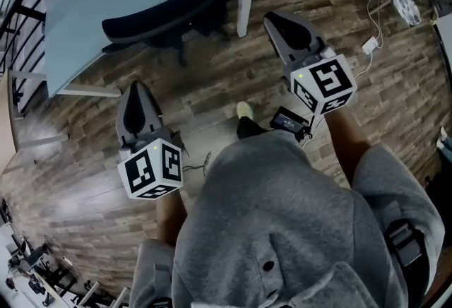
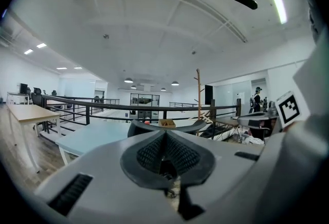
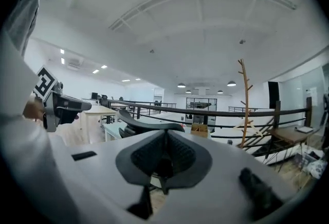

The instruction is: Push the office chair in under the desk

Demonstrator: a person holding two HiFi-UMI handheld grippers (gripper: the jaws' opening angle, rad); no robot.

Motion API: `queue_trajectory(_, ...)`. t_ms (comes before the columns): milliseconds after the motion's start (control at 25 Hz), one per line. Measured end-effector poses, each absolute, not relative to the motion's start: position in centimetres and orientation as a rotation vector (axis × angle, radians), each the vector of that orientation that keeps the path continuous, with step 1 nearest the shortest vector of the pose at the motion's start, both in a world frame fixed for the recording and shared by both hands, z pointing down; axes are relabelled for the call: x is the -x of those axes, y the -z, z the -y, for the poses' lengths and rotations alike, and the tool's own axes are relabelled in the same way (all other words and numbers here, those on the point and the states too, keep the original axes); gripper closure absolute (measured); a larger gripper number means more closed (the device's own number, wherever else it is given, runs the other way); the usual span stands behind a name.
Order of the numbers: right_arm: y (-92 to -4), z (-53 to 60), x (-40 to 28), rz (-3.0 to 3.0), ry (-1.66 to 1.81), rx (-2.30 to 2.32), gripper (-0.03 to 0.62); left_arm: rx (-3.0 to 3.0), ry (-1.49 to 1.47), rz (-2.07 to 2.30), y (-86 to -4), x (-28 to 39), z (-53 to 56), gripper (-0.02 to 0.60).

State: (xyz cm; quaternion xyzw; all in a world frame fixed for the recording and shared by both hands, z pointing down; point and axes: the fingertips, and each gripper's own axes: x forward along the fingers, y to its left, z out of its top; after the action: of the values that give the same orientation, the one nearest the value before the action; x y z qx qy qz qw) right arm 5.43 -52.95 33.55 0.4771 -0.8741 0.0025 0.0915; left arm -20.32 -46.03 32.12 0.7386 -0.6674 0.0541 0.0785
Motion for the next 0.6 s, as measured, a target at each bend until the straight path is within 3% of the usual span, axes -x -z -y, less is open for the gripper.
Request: queue_trajectory(600,-30.1,34.1,2.6,2.649,-0.075,-1.443,0.563,-2.275,-0.121,1.999,-29.0,22.8,29.1,0.566)
